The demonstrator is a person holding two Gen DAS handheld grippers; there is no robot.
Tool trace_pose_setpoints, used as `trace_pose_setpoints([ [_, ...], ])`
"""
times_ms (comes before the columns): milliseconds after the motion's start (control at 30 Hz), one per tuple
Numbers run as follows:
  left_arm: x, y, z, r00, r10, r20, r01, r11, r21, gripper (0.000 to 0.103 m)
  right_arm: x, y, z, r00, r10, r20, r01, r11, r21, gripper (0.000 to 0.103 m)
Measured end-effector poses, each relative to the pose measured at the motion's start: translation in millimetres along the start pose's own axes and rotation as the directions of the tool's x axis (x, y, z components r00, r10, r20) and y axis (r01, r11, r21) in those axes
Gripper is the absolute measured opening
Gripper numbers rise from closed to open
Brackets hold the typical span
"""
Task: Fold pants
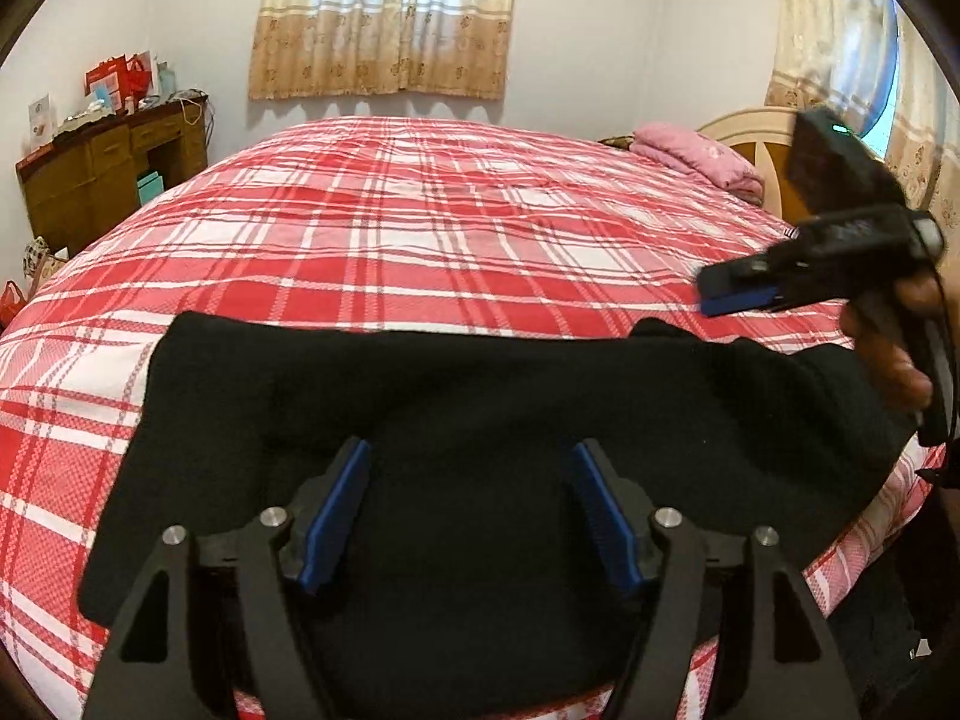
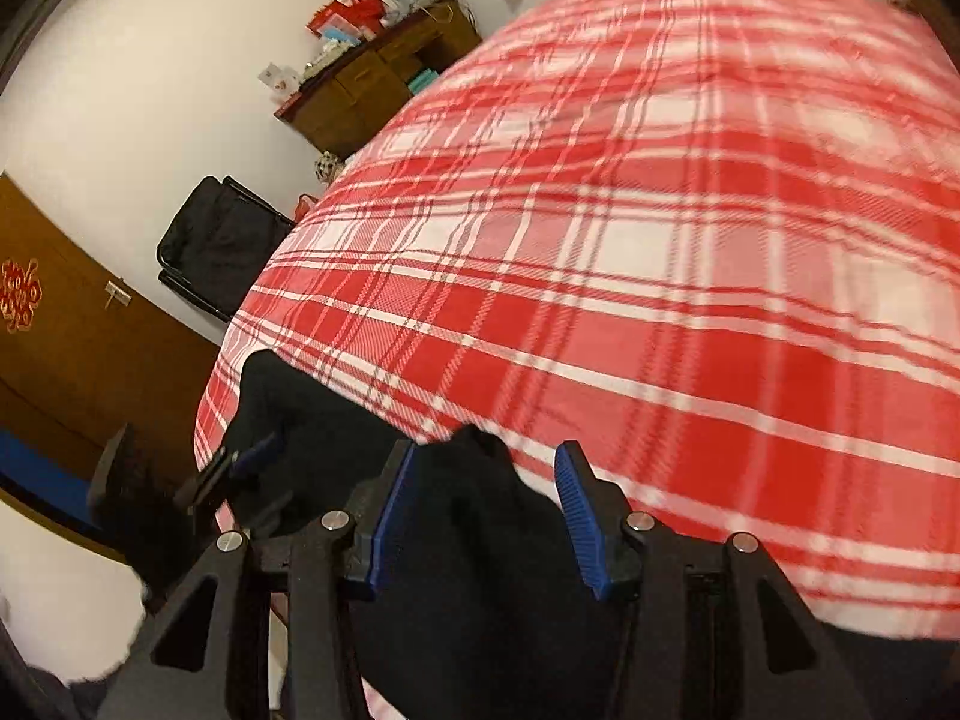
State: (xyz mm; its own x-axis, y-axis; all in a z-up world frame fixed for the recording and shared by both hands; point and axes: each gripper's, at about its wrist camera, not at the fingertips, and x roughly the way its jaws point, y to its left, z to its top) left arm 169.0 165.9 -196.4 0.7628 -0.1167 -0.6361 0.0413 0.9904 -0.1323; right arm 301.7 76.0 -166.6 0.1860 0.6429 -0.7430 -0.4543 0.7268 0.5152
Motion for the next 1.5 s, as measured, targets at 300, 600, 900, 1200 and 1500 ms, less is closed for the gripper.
trace_pose_setpoints([
  [300,-1.8,1.0,-3.0,1.000,-0.005,0.016,0.005,1.000,0.008,0.073,37.2,-3.7,3.4,0.995,0.057,-0.084,-0.050,0.996,0.078,0.007],
  [600,1.5,-4.9,-6.5,1.000,0.017,0.023,-0.018,0.999,0.048,0.078,34.2,-10.8,7.4,1.000,-0.030,0.001,0.030,0.995,0.090,0.004],
  [900,-10.5,-1.8,-1.4,1.000,0.009,0.011,-0.009,1.000,0.003,0.079,5.7,2.8,-6.1,0.995,-0.068,0.076,0.069,0.997,-0.021,0.031],
  [1200,-6.7,-3.5,-7.0,0.998,0.062,0.006,-0.063,0.998,0.025,0.084,-31.2,-6.7,-60.3,0.996,0.006,0.094,0.001,0.997,-0.071,0.043],
  [1500,-9.0,-1.2,-5.7,0.997,0.081,-0.006,-0.081,0.996,0.026,0.085,-24.5,-23.4,-63.6,0.993,-0.022,0.119,0.021,1.000,0.008,0.043],
])
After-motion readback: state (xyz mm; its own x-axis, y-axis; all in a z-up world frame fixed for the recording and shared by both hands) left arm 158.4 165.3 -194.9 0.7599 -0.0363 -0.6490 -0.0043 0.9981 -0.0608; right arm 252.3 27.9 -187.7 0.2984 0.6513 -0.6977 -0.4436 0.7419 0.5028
